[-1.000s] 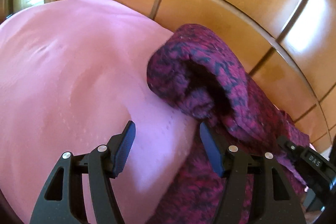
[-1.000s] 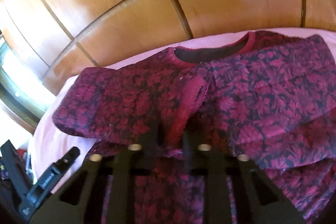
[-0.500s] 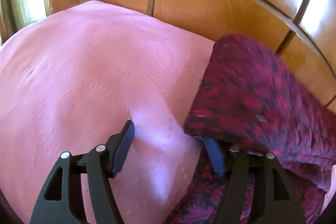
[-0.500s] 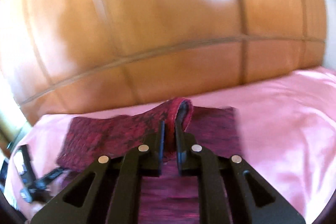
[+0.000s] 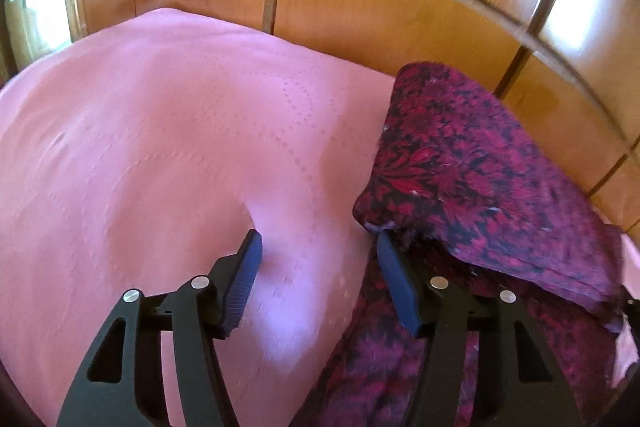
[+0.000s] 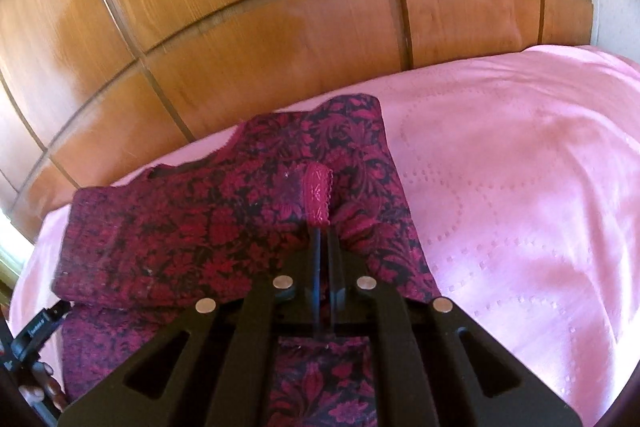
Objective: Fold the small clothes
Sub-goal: 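Grasp the sweater side with the right tool and fold it inward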
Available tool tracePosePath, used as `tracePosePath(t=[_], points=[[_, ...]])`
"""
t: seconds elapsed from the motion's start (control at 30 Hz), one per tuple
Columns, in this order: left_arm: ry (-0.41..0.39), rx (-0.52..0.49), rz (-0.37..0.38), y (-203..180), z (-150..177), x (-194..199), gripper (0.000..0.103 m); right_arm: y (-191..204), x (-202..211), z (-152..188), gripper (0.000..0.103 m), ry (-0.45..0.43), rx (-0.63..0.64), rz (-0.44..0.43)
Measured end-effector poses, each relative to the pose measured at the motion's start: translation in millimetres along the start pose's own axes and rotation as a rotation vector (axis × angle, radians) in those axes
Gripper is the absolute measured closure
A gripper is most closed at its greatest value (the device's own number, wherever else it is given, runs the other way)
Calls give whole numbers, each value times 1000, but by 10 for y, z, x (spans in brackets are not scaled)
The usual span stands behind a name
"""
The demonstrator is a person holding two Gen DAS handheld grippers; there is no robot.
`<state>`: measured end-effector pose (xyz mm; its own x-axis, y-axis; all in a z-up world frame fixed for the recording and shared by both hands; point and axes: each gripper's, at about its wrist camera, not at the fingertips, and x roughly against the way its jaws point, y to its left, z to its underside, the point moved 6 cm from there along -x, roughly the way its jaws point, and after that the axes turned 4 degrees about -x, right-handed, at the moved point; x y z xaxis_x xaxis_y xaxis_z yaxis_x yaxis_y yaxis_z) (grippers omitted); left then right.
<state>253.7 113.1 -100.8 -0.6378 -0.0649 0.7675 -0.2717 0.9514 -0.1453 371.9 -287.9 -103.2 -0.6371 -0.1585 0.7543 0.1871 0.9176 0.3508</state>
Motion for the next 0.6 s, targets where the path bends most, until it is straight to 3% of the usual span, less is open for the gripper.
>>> tracePosePath(t=[0.2,0.4,0.5,0.53,0.57,0.6], points=[[-30,38,53,193,-126,236,44,-62,-55,5,101,-2,31,48],[22,66,238,187,-362,169,43,-32,33,-48,100,0,29,13],[78,92,336,118,-518,7,43,-42,65,-90,89,11,0,-53],[84,108,349,111,-583,-50,43,-43,94,-111,67,1,-7,-73],[93,115,367,94,-651,-115,43,-36,125,-133,56,-1,-18,-105],[101,119,385,72,-702,-167,43,-22,131,-151,52,-2,-25,-120]])
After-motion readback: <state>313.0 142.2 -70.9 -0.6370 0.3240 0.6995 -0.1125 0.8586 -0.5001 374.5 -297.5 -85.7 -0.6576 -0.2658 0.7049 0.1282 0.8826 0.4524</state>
